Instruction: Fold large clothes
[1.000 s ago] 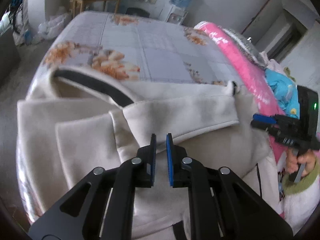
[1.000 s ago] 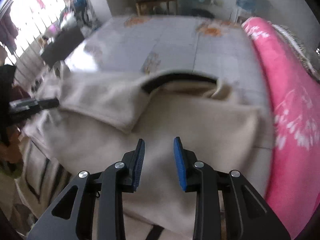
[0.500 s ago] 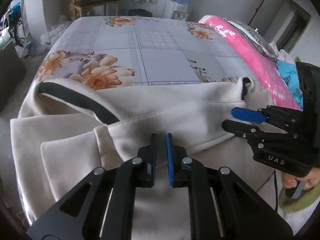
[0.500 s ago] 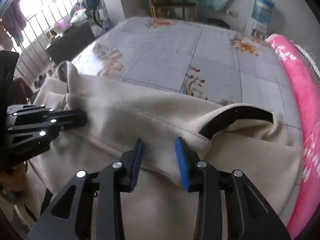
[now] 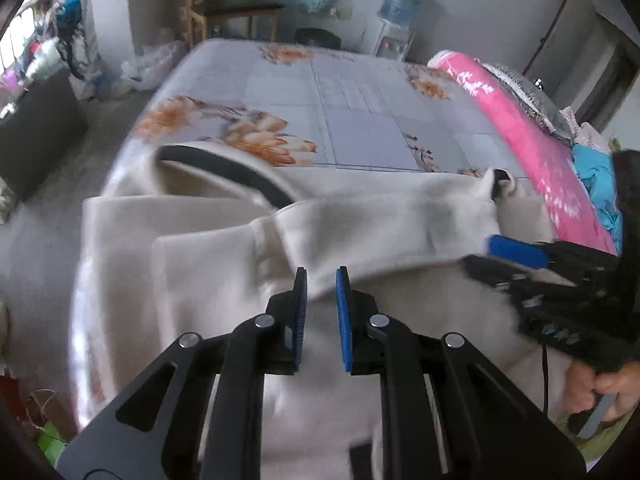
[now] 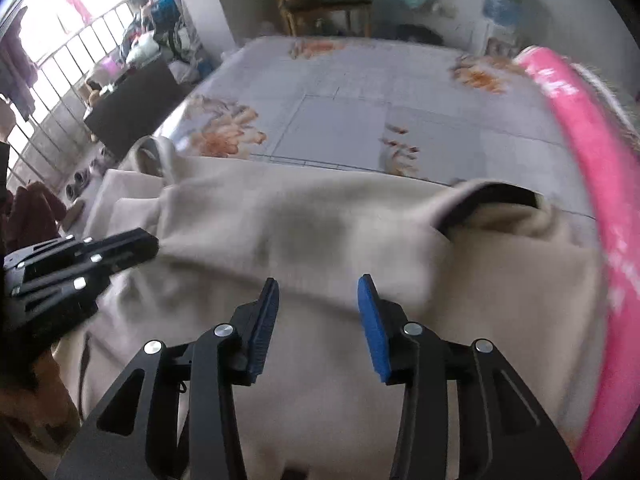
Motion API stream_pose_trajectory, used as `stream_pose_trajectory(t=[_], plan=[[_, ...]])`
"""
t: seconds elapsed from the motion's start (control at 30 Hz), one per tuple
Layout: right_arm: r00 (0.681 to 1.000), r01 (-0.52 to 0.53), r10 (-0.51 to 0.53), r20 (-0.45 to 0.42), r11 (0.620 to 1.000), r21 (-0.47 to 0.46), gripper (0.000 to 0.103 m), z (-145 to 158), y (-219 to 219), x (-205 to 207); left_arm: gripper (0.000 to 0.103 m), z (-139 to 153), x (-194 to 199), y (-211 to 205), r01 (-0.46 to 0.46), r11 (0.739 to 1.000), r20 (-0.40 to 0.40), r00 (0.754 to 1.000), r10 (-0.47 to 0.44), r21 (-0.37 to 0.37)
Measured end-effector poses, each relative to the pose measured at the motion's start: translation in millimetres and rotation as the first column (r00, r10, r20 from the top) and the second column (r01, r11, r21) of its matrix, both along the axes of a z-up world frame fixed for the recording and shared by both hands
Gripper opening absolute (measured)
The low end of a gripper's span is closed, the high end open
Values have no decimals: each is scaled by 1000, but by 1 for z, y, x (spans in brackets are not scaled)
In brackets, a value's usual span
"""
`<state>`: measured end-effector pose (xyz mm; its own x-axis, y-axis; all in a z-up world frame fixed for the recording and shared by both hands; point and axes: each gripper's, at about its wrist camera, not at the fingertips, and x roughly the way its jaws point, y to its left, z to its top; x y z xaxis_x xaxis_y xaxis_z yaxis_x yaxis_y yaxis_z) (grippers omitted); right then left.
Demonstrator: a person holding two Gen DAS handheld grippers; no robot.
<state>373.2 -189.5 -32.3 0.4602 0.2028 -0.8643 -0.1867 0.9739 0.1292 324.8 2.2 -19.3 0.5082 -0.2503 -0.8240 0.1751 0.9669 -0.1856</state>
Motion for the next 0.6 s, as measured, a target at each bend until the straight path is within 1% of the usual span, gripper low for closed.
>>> stream_pose_trajectory(t=[0.03,0.07,0.1,0.13,0.17,0.2,0.23,0.27,0.3,0.37,0.4,0.47,0.53,0.6], plan=[[1000,15,-16,15,1000,9,43,9,-4,-17,18,7,-15,7,-6,1000,12,1000,6,-1],[999,31,-31,24,999,24,46,16,-7,-34,21,11,-25,13,-11,1000,19,1000,11,-6],[999,35,-37,29,999,41,52,20,-9,-46,22,17,-43,22,-17,1000,25,1000,18,-16],[998,38,-40,38,997,70,56,25,-11,-67,23,21,-58,29,-24,999,27,999,25,-23],[998,40,-44,46,995,87,62,29,-15,-89,24,24,-82,39,-31,999,31,999,32,-31],[997,40,-45,56,995,93,68,31,-15,-105,25,25,-96,45,-34,999,35,999,35,-34],[997,33,-39,69,995,96,70,32,-16,-123,25,26,-115,52,-41,999,40,998,42,-32],[996,24,-32,82,995,98,75,30,-13,-149,26,25,-142,63,-50,998,49,997,51,-26],[996,18,-27,90,994,104,77,26,-12,-170,27,23,-164,71,-59,998,58,997,60,-18],[996,7,-16,87,994,105,77,19,-10,-201,28,16,-198,84,-75,997,67,995,75,-2],[996,2,-11,85,995,102,77,10,-6,-223,28,10,-223,94,-89,996,69,994,88,14],[996,-5,0,84,998,67,77,-2,1,-252,28,-2,-265,109,-122,992,63,991,120,39],[996,-4,1,91,999,34,77,-11,5,-274,28,-10,-297,122,-154,987,61,987,151,52],[996,4,-8,83,999,44,77,-20,6,-288,28,-20,-330,134,-193,980,66,980,190,52]])
